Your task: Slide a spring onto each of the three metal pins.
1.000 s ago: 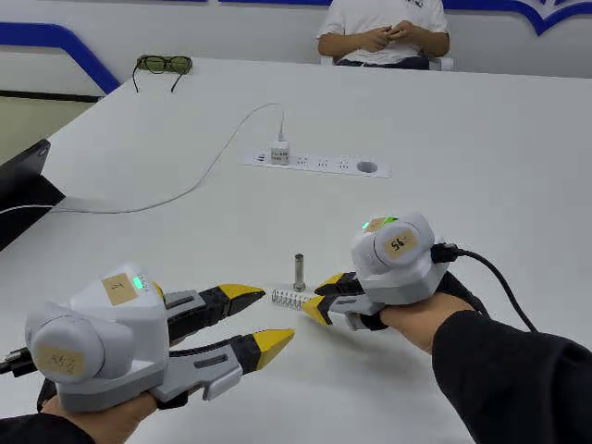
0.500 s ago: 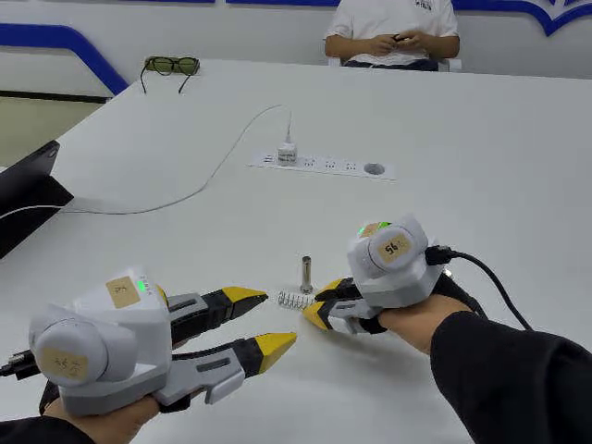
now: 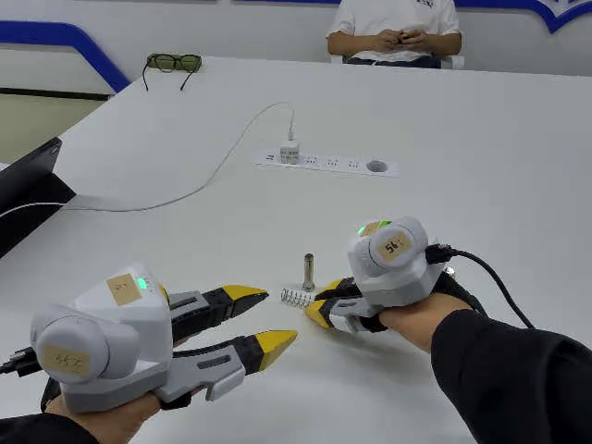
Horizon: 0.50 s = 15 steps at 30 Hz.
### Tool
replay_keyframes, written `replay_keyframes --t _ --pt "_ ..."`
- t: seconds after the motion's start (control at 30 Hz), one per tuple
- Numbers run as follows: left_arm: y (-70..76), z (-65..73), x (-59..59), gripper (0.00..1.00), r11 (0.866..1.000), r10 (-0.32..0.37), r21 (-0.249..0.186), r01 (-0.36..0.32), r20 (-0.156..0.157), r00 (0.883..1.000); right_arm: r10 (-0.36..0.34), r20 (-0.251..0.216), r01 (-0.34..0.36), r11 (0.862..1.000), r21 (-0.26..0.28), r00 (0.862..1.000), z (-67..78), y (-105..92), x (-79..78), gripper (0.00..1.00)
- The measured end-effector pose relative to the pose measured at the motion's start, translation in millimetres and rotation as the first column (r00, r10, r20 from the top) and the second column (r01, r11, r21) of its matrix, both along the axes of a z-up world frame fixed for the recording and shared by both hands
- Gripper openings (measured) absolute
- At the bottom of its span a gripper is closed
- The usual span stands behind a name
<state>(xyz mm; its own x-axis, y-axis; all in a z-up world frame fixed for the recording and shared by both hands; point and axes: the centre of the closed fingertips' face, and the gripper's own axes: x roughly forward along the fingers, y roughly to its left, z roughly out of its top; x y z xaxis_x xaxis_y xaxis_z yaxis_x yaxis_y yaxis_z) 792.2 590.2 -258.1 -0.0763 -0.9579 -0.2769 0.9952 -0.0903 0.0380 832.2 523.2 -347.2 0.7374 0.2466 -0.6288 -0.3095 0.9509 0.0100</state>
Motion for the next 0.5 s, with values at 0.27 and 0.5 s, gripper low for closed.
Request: replay_keyframes --t 0.27,0.5 --pt "-1.0 -1.5 -2.0 0.32 1.0 -0.005 0.004 0.005 0.0 1.0 0.008 -0.013 -0.008 1.0 -0.014 1.0 0.4 0.7 -5.7 0.12" --pt "-2.1 -4.5 -1.9 0.31 1.0 -0.011 0.013 0.011 0.003 1.0 0.007 -0.016 -0.008 1.0 -0.013 1.0 6.0 2.1 -16.6 0.11"
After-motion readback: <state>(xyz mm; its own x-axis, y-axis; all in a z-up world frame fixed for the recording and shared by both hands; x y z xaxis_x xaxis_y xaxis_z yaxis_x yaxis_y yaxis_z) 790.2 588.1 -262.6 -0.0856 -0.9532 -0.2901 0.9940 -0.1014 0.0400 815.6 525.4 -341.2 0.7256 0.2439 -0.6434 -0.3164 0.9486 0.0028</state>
